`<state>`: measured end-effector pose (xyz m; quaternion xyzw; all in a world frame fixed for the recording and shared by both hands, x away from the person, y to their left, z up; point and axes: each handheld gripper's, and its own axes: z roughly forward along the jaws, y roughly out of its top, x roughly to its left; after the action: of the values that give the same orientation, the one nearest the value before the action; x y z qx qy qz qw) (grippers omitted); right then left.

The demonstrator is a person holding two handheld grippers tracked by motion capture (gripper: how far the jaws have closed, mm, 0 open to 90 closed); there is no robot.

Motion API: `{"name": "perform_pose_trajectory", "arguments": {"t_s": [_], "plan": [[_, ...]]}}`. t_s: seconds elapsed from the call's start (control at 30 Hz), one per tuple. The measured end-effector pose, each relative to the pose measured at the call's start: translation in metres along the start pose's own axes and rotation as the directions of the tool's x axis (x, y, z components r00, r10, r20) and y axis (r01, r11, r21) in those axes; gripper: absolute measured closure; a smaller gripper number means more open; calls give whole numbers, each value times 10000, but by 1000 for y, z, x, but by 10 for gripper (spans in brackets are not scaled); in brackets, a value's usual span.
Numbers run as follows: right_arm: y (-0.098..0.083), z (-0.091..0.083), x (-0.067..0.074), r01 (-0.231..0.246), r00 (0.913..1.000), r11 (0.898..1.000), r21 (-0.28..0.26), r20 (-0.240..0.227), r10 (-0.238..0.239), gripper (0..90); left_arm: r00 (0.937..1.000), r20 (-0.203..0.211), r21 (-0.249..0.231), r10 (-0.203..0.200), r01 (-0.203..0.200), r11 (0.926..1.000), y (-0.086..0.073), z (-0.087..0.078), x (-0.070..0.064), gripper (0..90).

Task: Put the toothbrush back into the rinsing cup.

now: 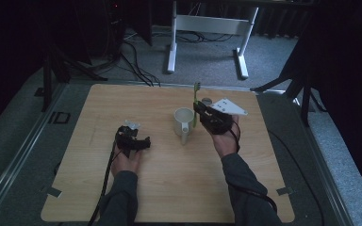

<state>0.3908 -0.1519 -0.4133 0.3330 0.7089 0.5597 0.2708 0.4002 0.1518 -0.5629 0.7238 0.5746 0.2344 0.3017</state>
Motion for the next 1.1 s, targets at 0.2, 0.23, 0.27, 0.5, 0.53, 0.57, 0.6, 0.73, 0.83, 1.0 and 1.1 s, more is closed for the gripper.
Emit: {"name": "perform_pose_trajectory", "arguments": {"t_s": [0.2, 0.23, 0.27, 0.5, 0.53, 0.57, 0.6, 0.73, 0.83, 1.0, 1.1], "plan": [[-2, 1, 2, -132, 9999, 9998, -149, -43, 132, 817, 10000, 4, 0, 1, -1, 10000, 0, 0, 0, 135], [-2, 1, 3, -152, 9999, 9997, -170, -45, 151, 818, 10000, 5, 0, -1, 1, 10000, 0, 0, 0, 135], [-2, 1, 3, -141, 9999, 9997, -189, -43, 141, 818, 10000, 5, 3, -2, 2, 10000, 0, 0, 0, 135], [-3, 3, 5, -183, 9998, 9993, -319, -67, 181, 818, 10000, 8, -2, -15, 15, 10000, 0, 0, 0, 135], [-3, 3, 6, -175, 9998, 9993, -319, -69, 173, 817, 10000, 9, -1, -16, 16, 10000, 0, 0, 0, 135], [-3, 4, 6, -179, 9998, 9992, -348, -94, 176, 818, 10000, 6, -3, -16, 16, 10000, 0, 0, 0, 135], [-3, 4, 7, -183, 9998, 9992, -358, -103, 179, 817, 10000, 8, -3, -18, 18, 10000, 0, 0, 0, 135], [-3, 4, 8, -172, 9998, 9991, -396, -130, 167, 817, 10000, 6, -5, -23, 23, 10000, 0, 0, 0, 135], [-3, 5, 9, -174, 9997, 9990, -422, -167, 167, 818, 10000, 3, -7, -26, 26, 10000, 0, 0, 0, 135], [-2, 6, 10, -177, 9996, 9987, -471, -214, 168, 818, 10000, 1, -10, -28, 28, 10000, 0, 0, 0, 135], [-2, 6, 11, -193, 9996, 9986, -484, -227, 182, 817, 10000, 0, -9, -28, 28, 10000, 0, 0, 0, 135]]}}
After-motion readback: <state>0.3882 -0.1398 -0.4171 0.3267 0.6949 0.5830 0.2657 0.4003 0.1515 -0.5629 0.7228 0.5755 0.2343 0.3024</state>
